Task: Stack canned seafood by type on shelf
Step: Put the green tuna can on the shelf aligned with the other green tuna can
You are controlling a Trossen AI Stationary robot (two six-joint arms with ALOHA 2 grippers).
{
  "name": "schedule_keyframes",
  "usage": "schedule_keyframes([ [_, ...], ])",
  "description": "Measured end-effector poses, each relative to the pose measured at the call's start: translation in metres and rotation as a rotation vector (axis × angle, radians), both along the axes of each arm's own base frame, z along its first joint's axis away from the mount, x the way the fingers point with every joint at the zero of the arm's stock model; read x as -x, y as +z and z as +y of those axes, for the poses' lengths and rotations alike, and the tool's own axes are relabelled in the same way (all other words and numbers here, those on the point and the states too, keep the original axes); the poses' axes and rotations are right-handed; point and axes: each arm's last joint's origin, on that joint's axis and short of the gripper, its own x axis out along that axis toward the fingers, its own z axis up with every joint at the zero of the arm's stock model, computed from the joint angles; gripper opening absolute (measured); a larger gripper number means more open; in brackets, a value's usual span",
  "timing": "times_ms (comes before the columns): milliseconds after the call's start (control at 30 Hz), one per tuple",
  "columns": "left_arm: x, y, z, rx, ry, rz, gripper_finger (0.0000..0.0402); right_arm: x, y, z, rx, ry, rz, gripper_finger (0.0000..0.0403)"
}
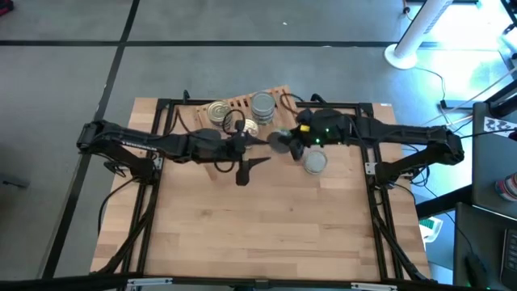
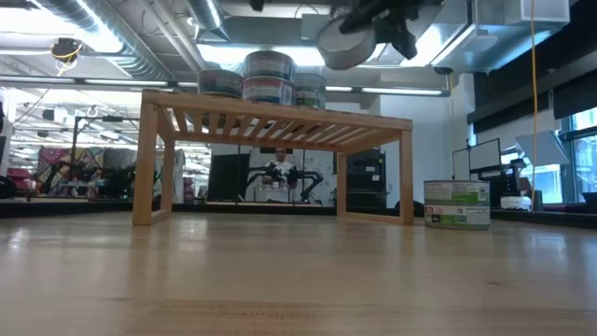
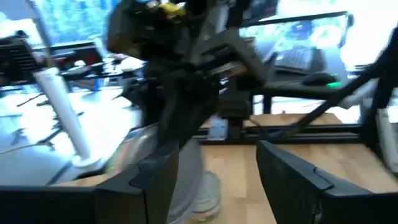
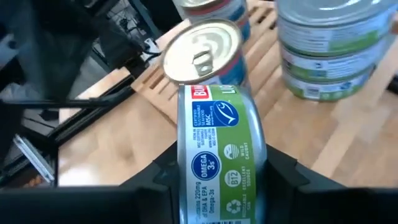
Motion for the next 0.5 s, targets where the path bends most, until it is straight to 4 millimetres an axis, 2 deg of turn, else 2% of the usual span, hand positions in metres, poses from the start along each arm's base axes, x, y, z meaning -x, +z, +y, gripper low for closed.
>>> schedule_keyframes([
  [200,0.006,0.008,0.0,-0.013,0.002,-0.028,0.0211,0.005,-0.003,-0.029,-0.093,-0.088,0.012,0.0136],
  [500,-0.01,-0.012,0.0,-0.004,0.013,0.036,0.0211,0.0,-0.017,-0.057,-0.276,-0.166,0.03,0.0137],
])
